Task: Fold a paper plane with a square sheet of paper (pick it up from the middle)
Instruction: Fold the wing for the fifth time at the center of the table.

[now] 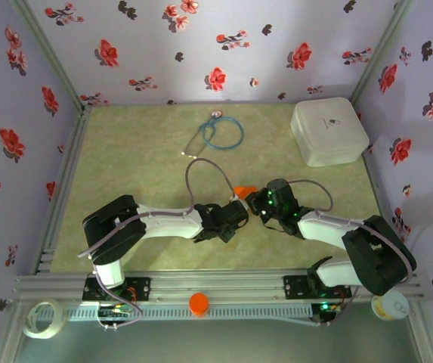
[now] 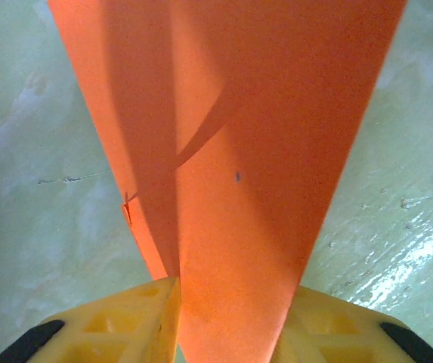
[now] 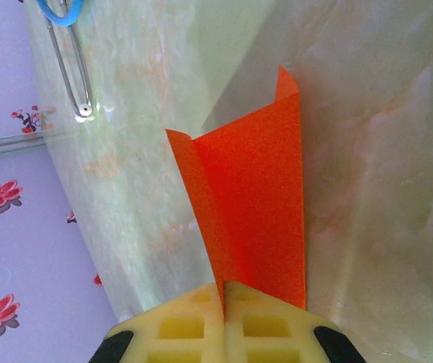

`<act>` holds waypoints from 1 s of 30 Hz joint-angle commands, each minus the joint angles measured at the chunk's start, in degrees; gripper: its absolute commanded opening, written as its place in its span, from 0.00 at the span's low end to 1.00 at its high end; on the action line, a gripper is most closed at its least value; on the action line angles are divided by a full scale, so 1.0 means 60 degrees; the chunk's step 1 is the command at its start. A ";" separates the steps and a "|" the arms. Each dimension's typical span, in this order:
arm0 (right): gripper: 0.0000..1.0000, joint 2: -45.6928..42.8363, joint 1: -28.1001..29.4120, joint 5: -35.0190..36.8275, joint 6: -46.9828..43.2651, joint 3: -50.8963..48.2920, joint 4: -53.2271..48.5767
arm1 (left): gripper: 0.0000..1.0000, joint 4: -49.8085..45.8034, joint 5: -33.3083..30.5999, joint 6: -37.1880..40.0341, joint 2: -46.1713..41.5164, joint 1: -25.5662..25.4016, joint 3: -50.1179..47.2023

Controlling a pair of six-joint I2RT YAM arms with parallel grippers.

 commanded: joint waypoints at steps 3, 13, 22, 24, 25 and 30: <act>0.00 -0.0063 0.0075 0.0097 0.0102 0.0046 -0.0184 | 0.34 0.0095 -0.0235 0.0058 -0.0149 -0.0083 0.0112; 0.00 -0.0025 0.0075 0.0101 0.0096 0.0058 -0.0231 | 0.31 0.0333 -0.0237 0.0043 -0.0277 -0.0106 -0.0049; 0.00 -0.0034 0.0075 0.0112 0.0116 0.0017 -0.0238 | 0.23 0.0163 -0.0150 0.0001 -0.0036 -0.0106 0.0097; 0.00 -0.0074 0.0075 0.0098 0.0089 0.0030 -0.0229 | 0.21 0.0140 -0.0156 -0.0022 0.0008 -0.0104 0.0123; 0.00 -0.0083 0.0075 0.0090 0.0074 0.0026 -0.0216 | 0.20 0.0118 -0.0158 -0.0030 0.0023 -0.0103 0.0127; 0.05 -0.0386 0.0067 0.0281 -0.0150 0.0068 -0.0702 | 0.14 0.0072 -0.0181 -0.0163 0.0107 -0.0105 0.0141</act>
